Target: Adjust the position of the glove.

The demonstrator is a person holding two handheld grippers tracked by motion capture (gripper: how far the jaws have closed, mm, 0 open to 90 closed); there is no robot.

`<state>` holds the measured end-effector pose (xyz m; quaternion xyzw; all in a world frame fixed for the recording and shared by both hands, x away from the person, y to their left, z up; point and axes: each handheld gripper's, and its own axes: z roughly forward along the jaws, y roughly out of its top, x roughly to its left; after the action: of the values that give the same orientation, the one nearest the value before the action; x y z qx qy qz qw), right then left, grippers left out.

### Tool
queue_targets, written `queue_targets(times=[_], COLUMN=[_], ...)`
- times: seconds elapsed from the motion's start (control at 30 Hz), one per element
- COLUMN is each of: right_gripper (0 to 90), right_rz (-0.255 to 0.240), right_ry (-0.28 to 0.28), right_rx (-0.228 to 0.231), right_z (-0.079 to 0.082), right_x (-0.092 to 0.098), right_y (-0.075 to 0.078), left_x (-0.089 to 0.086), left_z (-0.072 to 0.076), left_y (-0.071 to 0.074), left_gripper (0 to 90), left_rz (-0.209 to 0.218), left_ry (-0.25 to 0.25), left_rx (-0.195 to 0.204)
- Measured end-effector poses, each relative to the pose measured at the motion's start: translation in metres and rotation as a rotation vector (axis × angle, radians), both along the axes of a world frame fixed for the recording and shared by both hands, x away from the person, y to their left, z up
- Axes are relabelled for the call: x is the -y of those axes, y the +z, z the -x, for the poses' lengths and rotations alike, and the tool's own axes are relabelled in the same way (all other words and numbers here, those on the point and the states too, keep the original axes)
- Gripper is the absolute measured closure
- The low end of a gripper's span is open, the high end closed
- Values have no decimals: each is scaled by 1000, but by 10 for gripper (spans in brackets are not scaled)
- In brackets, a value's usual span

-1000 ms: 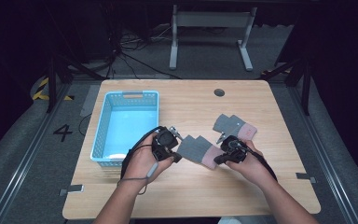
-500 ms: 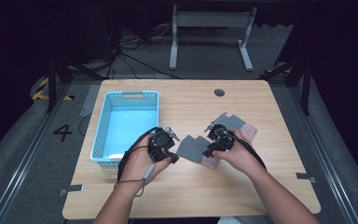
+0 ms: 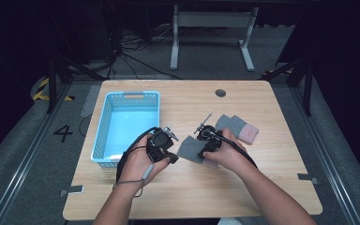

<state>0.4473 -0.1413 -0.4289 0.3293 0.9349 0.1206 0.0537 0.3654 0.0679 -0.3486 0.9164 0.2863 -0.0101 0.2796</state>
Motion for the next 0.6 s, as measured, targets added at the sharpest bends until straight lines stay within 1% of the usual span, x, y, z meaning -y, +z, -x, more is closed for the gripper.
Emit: queue_targets(times=[0.03, 0.07, 0.1, 0.13, 0.17, 0.2, 0.23, 0.27, 0.33, 0.4, 0.43, 0.5, 0.53, 0.6], right_gripper=[509, 537, 583, 653, 708, 708, 765, 765, 784, 787, 787, 787, 785, 782], right_rz=[-2, -6, 0, -4, -12, -12, -27, -27, -46, -62, -73, -91, -103, -109], right_ry=[0, -16, -5, 5, 6, 6, 11, 11, 28, 47, 52, 86, 100, 137], right_rx=[-2, -5, -5, -1, -6, -6, -14, -14, -26, -13, -9, 0, -5, -11], right_z=[-1, -1, -1, -2, -1, -1, 0, 0, 0, 2, 5, 11, 15, 24], right_x=[0, 0, 1, 1, 1, 1, 2, 2, 7, 12, 16, 24, 28, 35], right_y=[0, 1, 1, 1, 2, 2, 2, 2, 5, 11, 15, 24, 27, 33], left_x=[0, 0, 0, 0, 0, 0, -1, -1, -1, -1, -1, 0, 1, 4], left_z=[0, 0, 0, 0, 0, 0, -1, -1, -2, -3, -3, -4, -5, -6], left_y=[0, 0, 0, 0, 0, 0, 0, 0, 0, 0, 0, 0, 0, 0], left_gripper=[869, 869, 869, 869, 869, 869, 869, 869, 870, 870, 870, 870, 870, 870], left_rz=[0, 0, 0, 1, 2, 2, 4, 4, 11, 9, 6, 10, 7, 3], left_ry=[0, 0, -1, -1, -2, -2, -4, -4, -1, -8, -10, -9, -12, -21], left_rx=[0, -1, -1, -1, -1, -1, -3, -3, -6, -8, -5, -10, -7, -6])
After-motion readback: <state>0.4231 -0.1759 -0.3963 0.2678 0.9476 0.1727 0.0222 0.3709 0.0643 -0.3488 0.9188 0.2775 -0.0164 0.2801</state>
